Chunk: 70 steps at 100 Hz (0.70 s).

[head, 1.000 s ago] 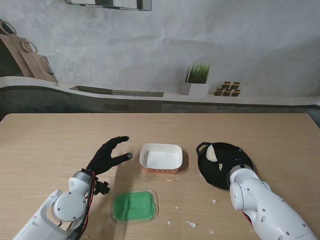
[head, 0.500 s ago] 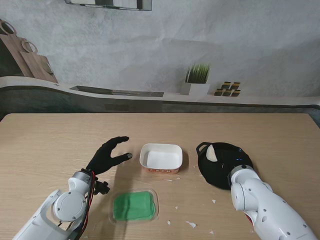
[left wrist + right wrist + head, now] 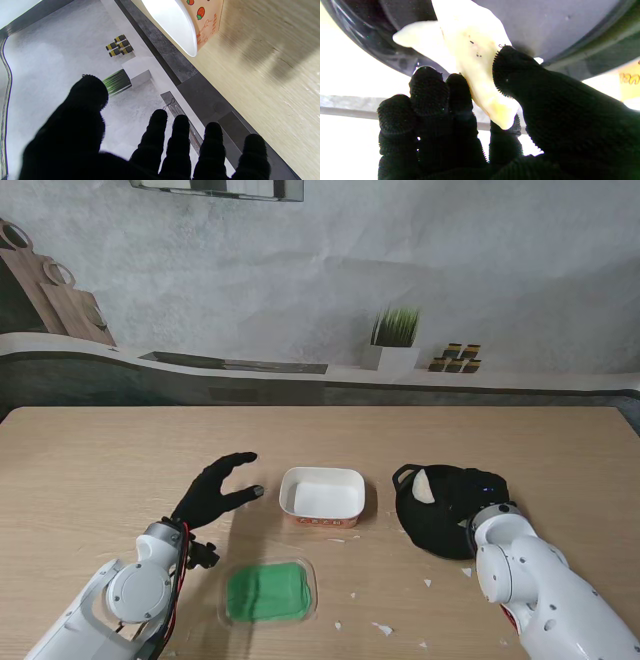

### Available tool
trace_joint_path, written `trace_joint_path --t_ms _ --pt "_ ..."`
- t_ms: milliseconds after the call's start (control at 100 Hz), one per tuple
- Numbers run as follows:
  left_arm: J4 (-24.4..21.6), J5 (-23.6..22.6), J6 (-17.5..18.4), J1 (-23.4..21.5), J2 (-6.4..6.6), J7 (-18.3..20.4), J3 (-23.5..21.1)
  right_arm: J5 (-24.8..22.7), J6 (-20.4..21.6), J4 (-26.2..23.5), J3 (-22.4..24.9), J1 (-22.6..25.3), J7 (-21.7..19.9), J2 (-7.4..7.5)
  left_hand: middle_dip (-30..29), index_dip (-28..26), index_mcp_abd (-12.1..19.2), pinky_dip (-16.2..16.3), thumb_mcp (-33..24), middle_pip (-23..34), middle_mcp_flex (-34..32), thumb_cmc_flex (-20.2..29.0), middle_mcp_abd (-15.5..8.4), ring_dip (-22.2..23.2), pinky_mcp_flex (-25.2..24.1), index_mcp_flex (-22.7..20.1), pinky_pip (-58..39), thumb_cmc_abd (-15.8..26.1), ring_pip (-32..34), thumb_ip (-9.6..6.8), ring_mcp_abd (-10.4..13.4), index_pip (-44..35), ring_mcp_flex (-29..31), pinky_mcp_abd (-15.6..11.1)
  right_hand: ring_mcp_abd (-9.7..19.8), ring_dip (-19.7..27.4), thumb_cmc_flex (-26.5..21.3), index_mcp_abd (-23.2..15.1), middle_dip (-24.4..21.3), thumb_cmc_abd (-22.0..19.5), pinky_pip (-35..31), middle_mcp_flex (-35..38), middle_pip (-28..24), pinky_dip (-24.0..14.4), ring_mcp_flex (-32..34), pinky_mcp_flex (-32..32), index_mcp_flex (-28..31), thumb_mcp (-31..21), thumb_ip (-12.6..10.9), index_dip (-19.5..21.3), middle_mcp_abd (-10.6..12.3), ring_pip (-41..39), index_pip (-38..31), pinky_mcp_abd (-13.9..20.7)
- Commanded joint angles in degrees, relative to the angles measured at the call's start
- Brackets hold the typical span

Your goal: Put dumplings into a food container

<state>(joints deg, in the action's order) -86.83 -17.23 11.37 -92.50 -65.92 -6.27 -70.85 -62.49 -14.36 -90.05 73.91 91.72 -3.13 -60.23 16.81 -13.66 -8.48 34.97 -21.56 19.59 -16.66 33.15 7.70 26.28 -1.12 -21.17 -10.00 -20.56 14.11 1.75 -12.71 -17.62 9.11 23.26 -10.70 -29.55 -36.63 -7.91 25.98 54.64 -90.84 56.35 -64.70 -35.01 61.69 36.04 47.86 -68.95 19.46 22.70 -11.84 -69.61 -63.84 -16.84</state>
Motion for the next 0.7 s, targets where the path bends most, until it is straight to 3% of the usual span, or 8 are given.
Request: trace_joint_path --t_ms 0,390,690 --pt "-0.15 0.06 0.06 -0.14 -0.22 0.67 -0.11 0.05 0.3 -0.91 0.23 -0.11 -0.64 -0.23 0.36 -0.66 -0.29 0.56 -0.66 0.12 -0.28 1.05 0.71 1.03 -0.77 -1.57 1.23 -0.62 0.32 -1.14 0.05 -0.14 0.97 -1.73 -4.71 0.38 -4.96 1.97 1.36 1.17 -2.29 2.82 -2.15 -0.82 2.6 -0.45 2.12 -7.02 -1.48 1.96 2.74 -2.3 -2.5 0.1" --pt "-0.18 0.11 0.17 -0.12 -0.26 0.47 -0.22 2.11 0.89 -1.99 1.61 0.13 0.95 -0.66 0.23 -0.66 -0.49 0.2 -0.71 0.02 -0.45 1.03 0.99 1.01 -0.87 -1.87 1.46 -0.61 0.37 -1.14 0.09 -0.07 1.01 -1.86 -5.53 0.49 -5.42 2.89 2.2 1.22 -2.38 2.83 -1.9 -1.14 2.43 -0.87 2.18 -7.42 -1.28 2.69 1.95 -2.64 -2.25 -0.75" --pt "-0.02 0.27 0.76 -0.01 -0.36 0.11 -0.26 4.58 2.93 -6.72 0.6 -2.68 -2.29 -0.75 0.24 -0.66 -0.49 -0.05 -0.53 0.04 -0.4 0.99 0.75 0.98 -0.81 -1.82 1.52 -0.1 0.38 -1.1 0.08 -0.01 0.99 -1.82 -5.58 0.44 -5.51 3.03 2.54 1.15 -2.41 2.68 -1.92 -1.3 2.45 -0.87 2.13 -7.38 -1.28 2.99 1.75 -2.95 -2.13 -0.91"
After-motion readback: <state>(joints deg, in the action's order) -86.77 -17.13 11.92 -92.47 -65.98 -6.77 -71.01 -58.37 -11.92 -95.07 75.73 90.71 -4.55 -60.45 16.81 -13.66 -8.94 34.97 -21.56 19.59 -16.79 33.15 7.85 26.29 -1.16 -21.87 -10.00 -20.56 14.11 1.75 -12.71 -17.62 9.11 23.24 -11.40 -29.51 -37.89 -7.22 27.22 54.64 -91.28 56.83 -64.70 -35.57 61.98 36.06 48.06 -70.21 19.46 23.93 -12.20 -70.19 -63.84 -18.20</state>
